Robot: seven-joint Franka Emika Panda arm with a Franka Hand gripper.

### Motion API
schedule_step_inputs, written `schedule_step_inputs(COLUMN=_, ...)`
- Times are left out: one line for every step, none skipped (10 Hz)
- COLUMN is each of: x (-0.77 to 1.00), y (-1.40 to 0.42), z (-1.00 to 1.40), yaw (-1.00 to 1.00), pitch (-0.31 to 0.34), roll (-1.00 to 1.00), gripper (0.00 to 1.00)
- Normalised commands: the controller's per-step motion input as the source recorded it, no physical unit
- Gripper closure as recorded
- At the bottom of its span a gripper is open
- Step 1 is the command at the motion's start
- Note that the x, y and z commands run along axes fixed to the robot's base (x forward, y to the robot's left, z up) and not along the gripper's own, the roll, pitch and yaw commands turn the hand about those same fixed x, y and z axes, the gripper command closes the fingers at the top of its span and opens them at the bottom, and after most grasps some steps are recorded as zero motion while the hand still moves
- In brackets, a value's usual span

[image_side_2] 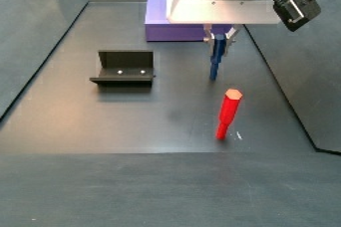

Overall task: Pick up the blue object. Move up. Move to above the board. Insert the blue object.
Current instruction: Pick up the blue object.

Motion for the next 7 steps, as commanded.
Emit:
schedule_step_inputs(x=0.0, y=0.0, z=0.0, yaw=0.0, pitch=0.0, roll=0.0, gripper=1.0)
schedule_step_inputs(x=0.0, y=0.0, z=0.0, yaw=0.0, pitch=0.0, roll=0.0, gripper=1.0)
schedule_step_inputs(x=0.0, y=0.0, z=0.0, yaw=0.0, pitch=0.0, roll=0.0, gripper=1.0)
schedule_step_inputs(x=0.0, y=0.0, z=0.0, yaw=0.0, pitch=0.0, roll=0.0, gripper=1.0)
schedule_step_inputs(x=0.0, y=0.0, z=0.0, yaw=0.0, pitch=0.0, roll=0.0, gripper=1.0)
schedule_step_inputs(x=0.0, y=0.0, z=0.0, yaw=0.0, pitch=0.0, roll=0.0, gripper=1.0)
schedule_step_inputs(x=0.0, y=0.0, z=0.0, yaw=0.0, pitch=0.0, roll=0.0, gripper=1.0)
